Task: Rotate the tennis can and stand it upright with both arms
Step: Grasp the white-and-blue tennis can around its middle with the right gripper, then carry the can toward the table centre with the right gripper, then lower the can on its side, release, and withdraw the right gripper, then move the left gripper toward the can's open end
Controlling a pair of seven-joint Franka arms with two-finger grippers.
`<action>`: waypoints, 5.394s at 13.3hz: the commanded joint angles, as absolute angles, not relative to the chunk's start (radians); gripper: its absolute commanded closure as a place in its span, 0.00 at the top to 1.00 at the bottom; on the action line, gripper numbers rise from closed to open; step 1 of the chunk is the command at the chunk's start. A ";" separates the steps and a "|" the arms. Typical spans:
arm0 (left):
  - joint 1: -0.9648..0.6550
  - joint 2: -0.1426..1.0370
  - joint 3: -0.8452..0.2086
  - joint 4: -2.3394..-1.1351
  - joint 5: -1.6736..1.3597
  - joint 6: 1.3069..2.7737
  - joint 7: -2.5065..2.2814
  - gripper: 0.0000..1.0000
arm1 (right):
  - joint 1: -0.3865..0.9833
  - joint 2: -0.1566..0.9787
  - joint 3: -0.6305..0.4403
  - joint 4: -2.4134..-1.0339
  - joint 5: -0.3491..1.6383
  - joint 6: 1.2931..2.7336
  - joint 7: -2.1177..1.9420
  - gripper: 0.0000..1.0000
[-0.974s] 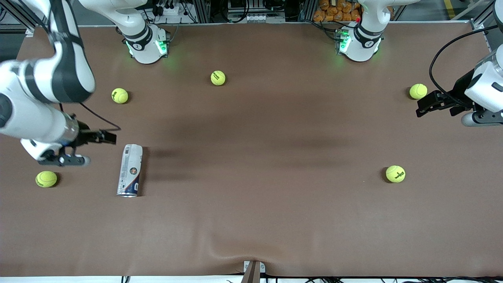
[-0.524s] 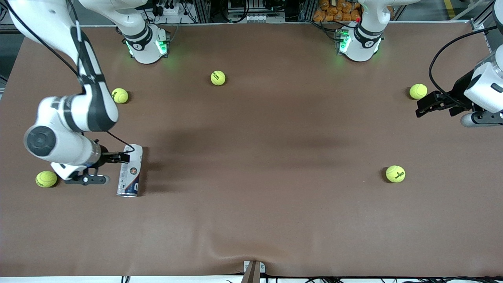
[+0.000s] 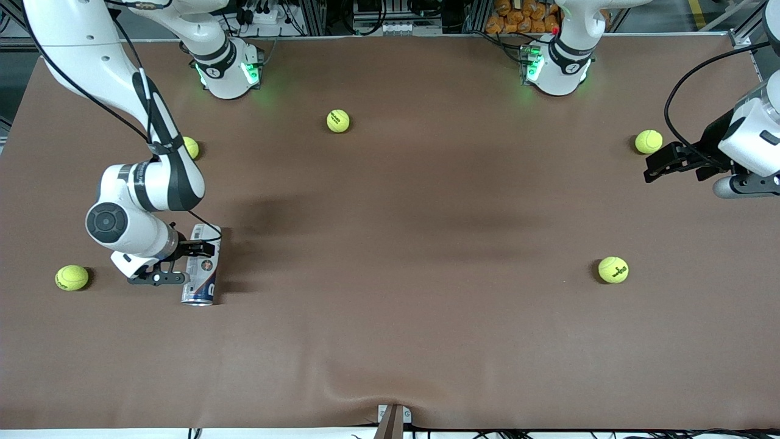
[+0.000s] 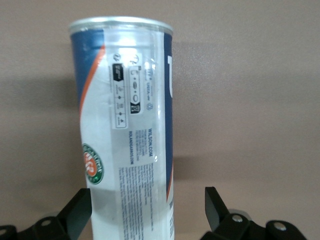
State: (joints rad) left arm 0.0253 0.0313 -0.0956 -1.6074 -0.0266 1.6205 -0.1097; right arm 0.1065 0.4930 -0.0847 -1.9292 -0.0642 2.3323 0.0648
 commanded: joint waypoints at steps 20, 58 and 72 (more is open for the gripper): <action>0.017 0.040 -0.103 -1.592 0.011 1.606 -0.095 1.00 | 0.300 0.483 -0.071 -1.731 -0.090 2.255 0.057 0.68; 0.068 0.084 -0.100 -1.597 -0.124 1.580 -0.091 1.00 | 0.608 0.419 -0.077 -1.502 -0.474 1.984 -0.310 1.00; 0.071 0.181 -0.106 -1.597 -0.322 1.591 -0.094 1.00 | 0.290 0.267 -0.084 -1.239 -0.203 1.419 -0.025 1.00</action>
State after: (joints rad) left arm 0.0616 0.1474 -0.1018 -1.6112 -0.2473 1.5940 -0.1073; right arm 0.3133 0.2845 -0.0980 -1.2366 -0.2313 1.4484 -0.0789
